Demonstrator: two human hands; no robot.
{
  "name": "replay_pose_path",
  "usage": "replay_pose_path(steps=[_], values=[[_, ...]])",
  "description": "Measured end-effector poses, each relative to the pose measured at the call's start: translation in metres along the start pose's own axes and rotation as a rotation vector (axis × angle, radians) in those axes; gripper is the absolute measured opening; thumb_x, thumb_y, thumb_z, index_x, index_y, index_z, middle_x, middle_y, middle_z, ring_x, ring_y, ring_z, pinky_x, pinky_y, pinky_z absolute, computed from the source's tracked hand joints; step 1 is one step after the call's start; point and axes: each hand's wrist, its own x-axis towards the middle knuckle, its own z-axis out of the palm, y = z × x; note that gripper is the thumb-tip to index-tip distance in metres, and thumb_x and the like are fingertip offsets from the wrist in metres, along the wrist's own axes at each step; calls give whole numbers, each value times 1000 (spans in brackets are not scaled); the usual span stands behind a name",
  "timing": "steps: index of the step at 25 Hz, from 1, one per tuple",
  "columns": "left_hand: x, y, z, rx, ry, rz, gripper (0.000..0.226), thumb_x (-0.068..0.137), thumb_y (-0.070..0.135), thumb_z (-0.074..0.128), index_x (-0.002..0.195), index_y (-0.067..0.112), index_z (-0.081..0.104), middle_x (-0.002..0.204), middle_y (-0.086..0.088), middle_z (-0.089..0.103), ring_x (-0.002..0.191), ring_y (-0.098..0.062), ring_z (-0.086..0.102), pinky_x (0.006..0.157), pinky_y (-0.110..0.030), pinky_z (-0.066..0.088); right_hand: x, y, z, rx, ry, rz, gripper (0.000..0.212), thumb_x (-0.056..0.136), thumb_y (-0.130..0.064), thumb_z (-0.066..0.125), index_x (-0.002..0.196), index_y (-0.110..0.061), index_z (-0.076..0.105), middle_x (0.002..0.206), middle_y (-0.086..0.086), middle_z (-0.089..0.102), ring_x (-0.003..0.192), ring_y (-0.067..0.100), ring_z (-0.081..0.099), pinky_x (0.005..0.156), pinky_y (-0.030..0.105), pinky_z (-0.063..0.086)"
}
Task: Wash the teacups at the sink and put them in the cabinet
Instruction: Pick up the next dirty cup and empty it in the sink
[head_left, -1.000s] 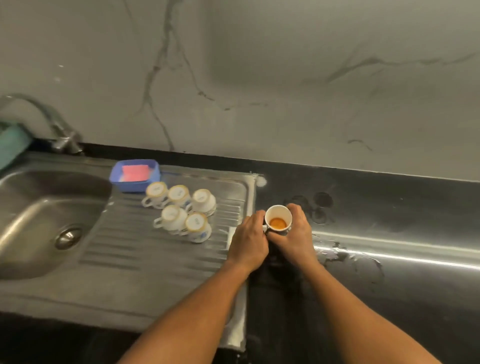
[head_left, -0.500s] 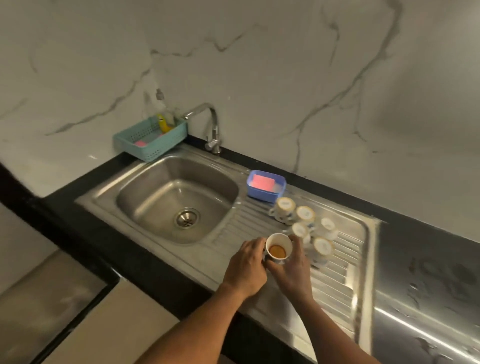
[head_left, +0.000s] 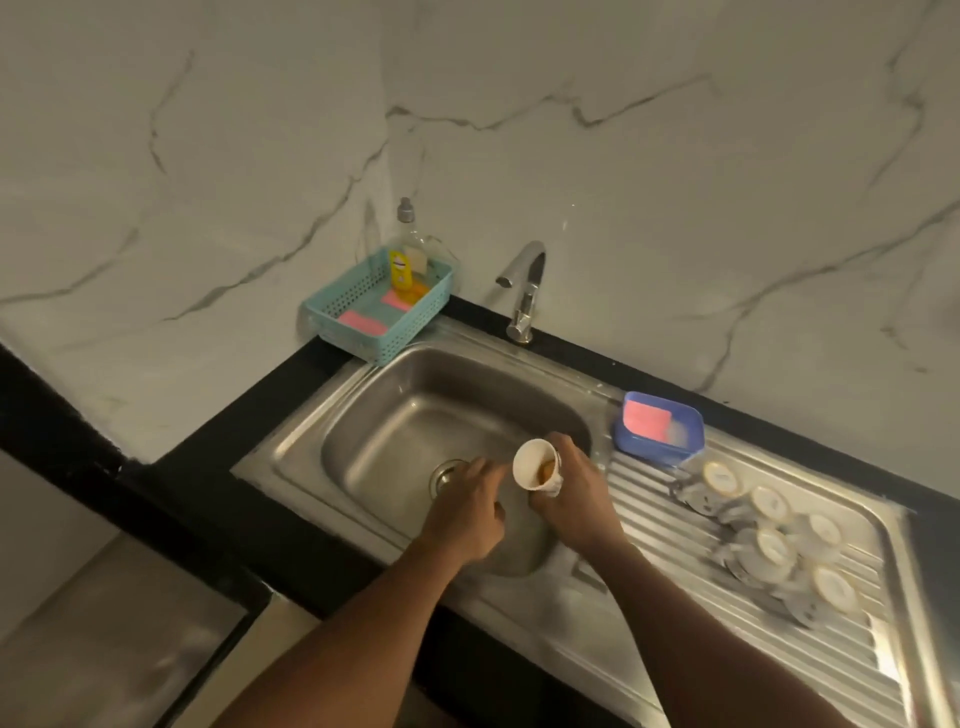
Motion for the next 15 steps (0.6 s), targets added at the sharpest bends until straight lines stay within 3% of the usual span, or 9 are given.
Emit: replay_pose_path(steps=[5, 10, 15], values=[[29, -32, -33, 99, -34, -55, 54, 90, 21, 58, 143, 20, 47, 138, -1, 46, 127, -25, 43, 99, -44, 48, 60, -20, -6, -226, -131, -168, 72, 81, -26, 80, 144, -28, 45, 146, -2, 49, 136, 24, 42, 108, 39, 40], [62, -47, -53, 102, 2, -59, 55, 93, 20, 58, 146, 19, 45, 143, -5, 46, 133, -27, 41, 106, -43, 44, 109, -36, -3, -496, -192, -435, 72, 87, -26, 74, 149, -32, 39, 148, -2, 45, 137, 24, 38, 107, 37, 40], [98, -68, -46, 32, -20, 38, 53, 92, 12, 57, 144, 18, 50, 140, -3, 49, 132, -23, 43, 106, -36, 44, 131, -33, 11, -647, -167, -406, 70, 87, -25, 72, 148, -33, 38, 148, 1, 44, 137, 25, 37, 110, 37, 38]])
